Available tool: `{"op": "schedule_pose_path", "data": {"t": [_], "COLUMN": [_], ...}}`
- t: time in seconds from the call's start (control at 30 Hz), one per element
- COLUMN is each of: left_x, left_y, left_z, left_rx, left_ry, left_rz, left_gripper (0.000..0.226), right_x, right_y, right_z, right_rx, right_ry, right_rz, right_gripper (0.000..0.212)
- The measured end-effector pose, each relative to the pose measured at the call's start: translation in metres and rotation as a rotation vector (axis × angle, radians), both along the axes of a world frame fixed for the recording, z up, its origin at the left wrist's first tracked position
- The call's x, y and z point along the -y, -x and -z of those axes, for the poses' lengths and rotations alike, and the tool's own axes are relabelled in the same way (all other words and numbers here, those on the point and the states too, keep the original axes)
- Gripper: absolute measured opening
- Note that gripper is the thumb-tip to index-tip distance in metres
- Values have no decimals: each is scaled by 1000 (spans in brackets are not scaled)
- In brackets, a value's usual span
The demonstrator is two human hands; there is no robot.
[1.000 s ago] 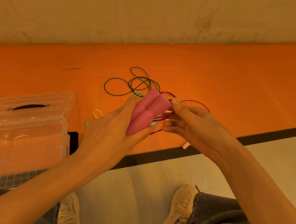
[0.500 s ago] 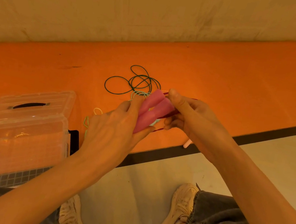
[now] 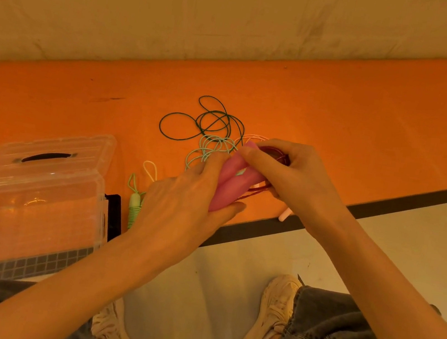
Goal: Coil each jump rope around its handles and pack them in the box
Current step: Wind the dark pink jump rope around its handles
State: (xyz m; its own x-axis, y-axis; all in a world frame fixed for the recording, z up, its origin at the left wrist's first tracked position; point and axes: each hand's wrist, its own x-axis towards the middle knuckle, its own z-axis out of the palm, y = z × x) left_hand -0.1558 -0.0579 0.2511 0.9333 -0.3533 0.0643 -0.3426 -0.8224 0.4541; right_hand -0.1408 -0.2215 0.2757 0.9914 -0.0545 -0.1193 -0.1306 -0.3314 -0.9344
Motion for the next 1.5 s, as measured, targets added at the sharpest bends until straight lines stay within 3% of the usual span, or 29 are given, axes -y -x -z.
{"op": "schedule_pose_path", "data": {"t": [0.23, 0.33, 0.47, 0.67, 0.87, 1.07, 1.3, 1.5], "left_x": [-9, -15, -17, -20, -16, -11, -20, -26], "left_y": [-7, -10, -11, -1, -1, 5, -3, -12], "left_z": [5, -1, -5, -4, -2, 1, -2, -12], "left_rx": [-401, -541, -628, -417, -405, -49, -84, -79], "left_ry": [287, 434, 495, 342, 419, 100, 244, 119], "left_rz": [154, 193, 189, 197, 106, 56, 147, 220], "left_gripper": [43, 53, 65, 51, 40, 61, 61, 59], "right_x": [9, 10, 11, 15, 11, 7, 8, 11], "right_y": [-2, -1, -1, -4, -3, -2, -3, -4], "right_z": [-6, -6, -6, -10, -8, -10, -8, -4], "right_rx": [-18, -11, -6, 7, 39, 84, 103, 115], "right_ry": [-35, -46, -45, -64, -79, -133, -135, -134], "right_rz": [-41, -50, -53, 18, 4, 26, 51, 59], "right_gripper": [15, 17, 20, 12, 5, 5, 6, 11]}}
